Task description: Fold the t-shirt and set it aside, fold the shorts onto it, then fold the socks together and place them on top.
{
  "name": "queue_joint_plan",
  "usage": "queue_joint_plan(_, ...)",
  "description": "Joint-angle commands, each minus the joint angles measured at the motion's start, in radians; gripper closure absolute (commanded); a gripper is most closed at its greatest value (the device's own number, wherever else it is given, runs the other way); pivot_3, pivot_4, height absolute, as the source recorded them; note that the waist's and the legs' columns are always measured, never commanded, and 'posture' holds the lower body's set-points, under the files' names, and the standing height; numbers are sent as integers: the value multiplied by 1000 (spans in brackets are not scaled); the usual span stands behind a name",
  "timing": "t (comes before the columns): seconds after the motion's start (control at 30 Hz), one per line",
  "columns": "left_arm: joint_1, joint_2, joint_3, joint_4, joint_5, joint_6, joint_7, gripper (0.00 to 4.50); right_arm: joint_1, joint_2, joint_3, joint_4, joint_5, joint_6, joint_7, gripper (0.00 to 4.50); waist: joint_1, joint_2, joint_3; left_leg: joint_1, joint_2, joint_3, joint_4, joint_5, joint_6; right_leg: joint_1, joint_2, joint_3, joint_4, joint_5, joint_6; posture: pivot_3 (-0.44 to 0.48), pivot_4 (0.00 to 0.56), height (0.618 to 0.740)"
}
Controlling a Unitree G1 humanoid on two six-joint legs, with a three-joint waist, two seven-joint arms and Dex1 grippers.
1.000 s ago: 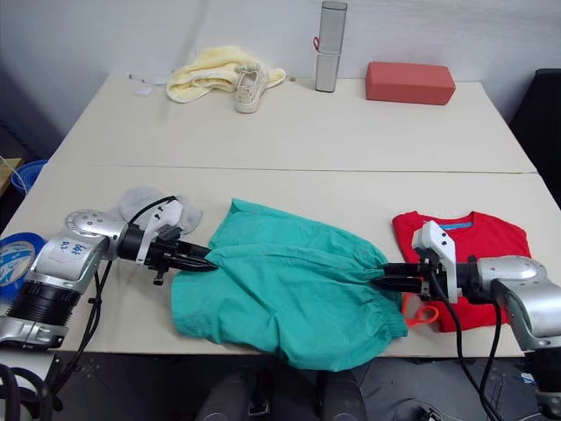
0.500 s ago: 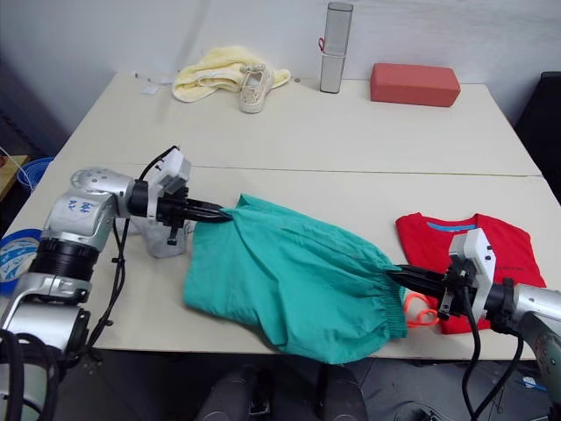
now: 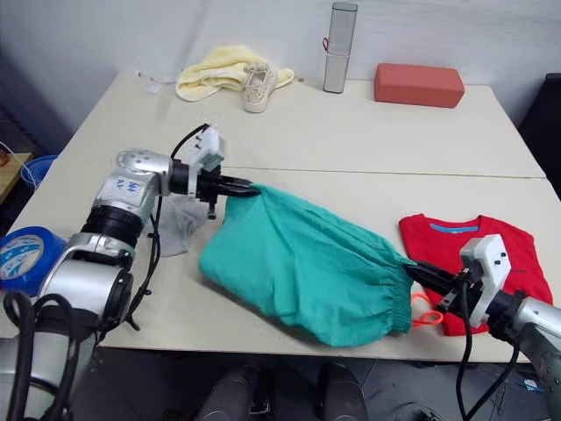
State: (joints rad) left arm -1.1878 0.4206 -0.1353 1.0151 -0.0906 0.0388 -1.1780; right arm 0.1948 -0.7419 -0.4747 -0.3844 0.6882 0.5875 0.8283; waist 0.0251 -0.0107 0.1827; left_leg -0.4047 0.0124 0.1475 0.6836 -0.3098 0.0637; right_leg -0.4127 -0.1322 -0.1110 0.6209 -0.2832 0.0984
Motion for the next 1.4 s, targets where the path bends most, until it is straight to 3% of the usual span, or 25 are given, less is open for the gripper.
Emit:
queue_joint_plan(0.03, -58, -15, 26, 80, 31, -72, 81, 4482, 4, 12, -3, -35, -12, -22, -28, 4499, -1, 0, 0, 0, 0, 0, 0, 0, 0, 0, 0, 0, 0, 0, 0, 0, 150, 740)
queue_joint_plan(0.3, -62, -54, -10, 219, 151, -119, 268, 4482, -2, 52, 48, -33, -86, -59, -95, 4499, -4, 0, 0, 0, 0, 1, 0, 0, 0, -1, 1, -6, 1, 0, 0, 0, 150, 740)
queue_joint_plan(0.47, -37, -96, 52, 256, 128, -153, 347, 4482, -16, 84, 88, -16, -133, -104, -129, 4499, -2, -1, 0, 0, 0, 0, 0, 0, 0, 0, 0, -6, 1, 0, 0, 0, 150, 740)
queue_joint_plan(0.6, -25, -108, 113, 247, 99, -195, 380, 3594, -22, 121, 81, -47, -69, -71, -139, 4500, -3, -1, 0, 0, 0, 0, 0, 0, 0, 0, 0, -6, 1, 0, 1, 0, 150, 740)
queue_joint_plan(0.63, -22, -107, 119, 245, 101, -204, 373, 3276, -22, 124, 81, -50, -81, -87, -140, 3963, -3, -1, 0, 0, 0, 0, 0, 0, 0, 0, 0, -6, 1, 0, 1, 0, 150, 740)
queue_joint_plan(0.83, 1, -70, 198, 196, 40, -337, 267, 1412, 15, 125, 38, -75, -57, -134, -99, 2075, -4, -1, 0, 0, 0, 0, 0, 0, 0, 0, 0, -6, 2, 0, 1, 0, 150, 740)
queue_joint_plan(0.93, 16, -30, 250, 162, -15, -320, 204, 1340, 11, 130, -32, -66, -49, -229, -62, 1048, -4, -1, 0, 0, 0, 1, 0, 0, 0, 0, 0, -6, 2, 0, 1, 0, 150, 740)
queue_joint_plan(1.03, 35, 1, 263, 120, -33, -303, 161, 744, 8, 122, -82, -66, -16, -261, -31, 18, -5, -1, 0, 0, 0, 1, 0, 0, 0, 0, 1, -7, 2, 1, 1, 0, 150, 740)
queue_joint_plan(1.1, 67, 31, 273, 57, -47, -340, 135, 237, 8, 120, -100, -85, -2, -299, 4, 0, -5, -1, 0, 0, 0, 1, 0, 0, 0, 0, 2, -7, 3, 1, 1, 0, 150, 740)
queue_joint_plan(1.13, 107, 50, 270, -18, -74, -382, 49, 28, 13, 112, -101, -115, 28, -302, 35, 0, -7, -1, 0, 0, 0, 1, 0, 0, 0, 0, 2, -6, 3, 1, 1, 0, 150, 740)
queue_joint_plan(1.27, 268, 119, 201, -264, -152, -422, -281, 28, 72, 61, -59, -223, 106, -267, 148, 0, -14, 1, 0, 0, 0, 1, 0, 0, 0, 0, 1, -6, 3, 1, 1, 0, 150, 740)
queue_joint_plan(1.4, 421, 172, 158, -495, -210, -379, -396, 28, 114, 128, 12, -288, 11, -428, 189, 0, -18, -1, -1, 2, 1, 0, 0, 0, -1, 2, 1, -6, 2, 0, 1, 0, 150, 740)
